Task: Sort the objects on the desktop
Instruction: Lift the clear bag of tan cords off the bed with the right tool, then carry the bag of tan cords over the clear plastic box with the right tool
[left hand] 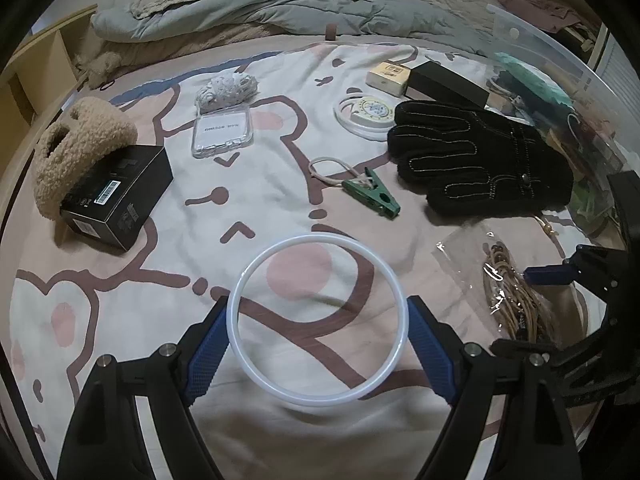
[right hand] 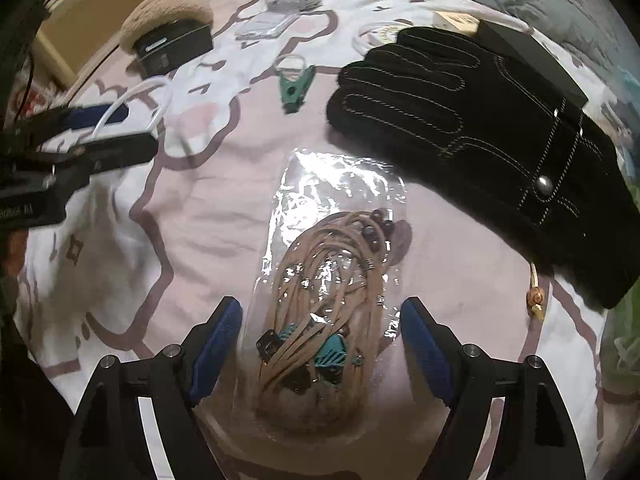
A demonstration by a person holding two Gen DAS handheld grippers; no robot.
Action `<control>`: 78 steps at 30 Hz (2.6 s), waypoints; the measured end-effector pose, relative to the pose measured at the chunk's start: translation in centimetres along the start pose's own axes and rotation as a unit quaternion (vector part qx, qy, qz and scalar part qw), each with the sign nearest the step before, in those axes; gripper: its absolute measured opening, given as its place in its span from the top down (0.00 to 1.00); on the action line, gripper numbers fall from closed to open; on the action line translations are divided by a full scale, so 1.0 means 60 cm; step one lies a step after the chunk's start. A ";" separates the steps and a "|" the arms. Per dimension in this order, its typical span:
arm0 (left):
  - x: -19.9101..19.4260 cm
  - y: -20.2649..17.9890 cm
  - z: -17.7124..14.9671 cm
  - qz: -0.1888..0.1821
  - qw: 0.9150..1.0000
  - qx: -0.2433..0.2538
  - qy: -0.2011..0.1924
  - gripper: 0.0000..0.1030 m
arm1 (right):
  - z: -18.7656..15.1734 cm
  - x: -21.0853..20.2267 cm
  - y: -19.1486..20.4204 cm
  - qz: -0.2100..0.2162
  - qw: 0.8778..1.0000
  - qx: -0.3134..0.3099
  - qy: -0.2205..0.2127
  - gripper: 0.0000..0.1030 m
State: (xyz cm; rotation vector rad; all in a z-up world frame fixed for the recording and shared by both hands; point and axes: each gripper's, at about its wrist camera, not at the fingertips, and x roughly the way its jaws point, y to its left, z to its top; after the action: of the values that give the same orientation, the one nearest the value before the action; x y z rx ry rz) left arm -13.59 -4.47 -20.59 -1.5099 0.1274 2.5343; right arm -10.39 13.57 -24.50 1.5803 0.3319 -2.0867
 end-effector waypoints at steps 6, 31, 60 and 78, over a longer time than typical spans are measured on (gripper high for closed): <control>0.000 0.002 -0.001 -0.001 1.000 -0.002 0.001 0.18 | 0.004 0.003 0.012 -0.013 1.000 -0.022 0.007 0.28; -0.023 0.020 0.018 0.029 0.999 -0.030 -0.011 0.18 | 0.046 -0.107 0.034 0.038 0.996 -0.038 -0.077 0.53; -0.130 -0.035 0.150 0.019 0.987 -0.061 -0.145 0.18 | 0.072 -0.352 -0.196 -0.063 0.956 0.098 -0.269 0.53; -0.148 -0.148 0.201 -0.012 0.981 -0.013 -0.192 0.18 | 0.065 -0.371 -0.403 -0.148 0.930 0.210 -0.262 0.53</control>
State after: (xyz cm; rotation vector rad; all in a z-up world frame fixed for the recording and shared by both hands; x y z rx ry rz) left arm -18.03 5.19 -6.81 -0.9954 0.0208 2.7578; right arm -21.74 37.50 -4.69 1.1503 -0.0826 -2.8607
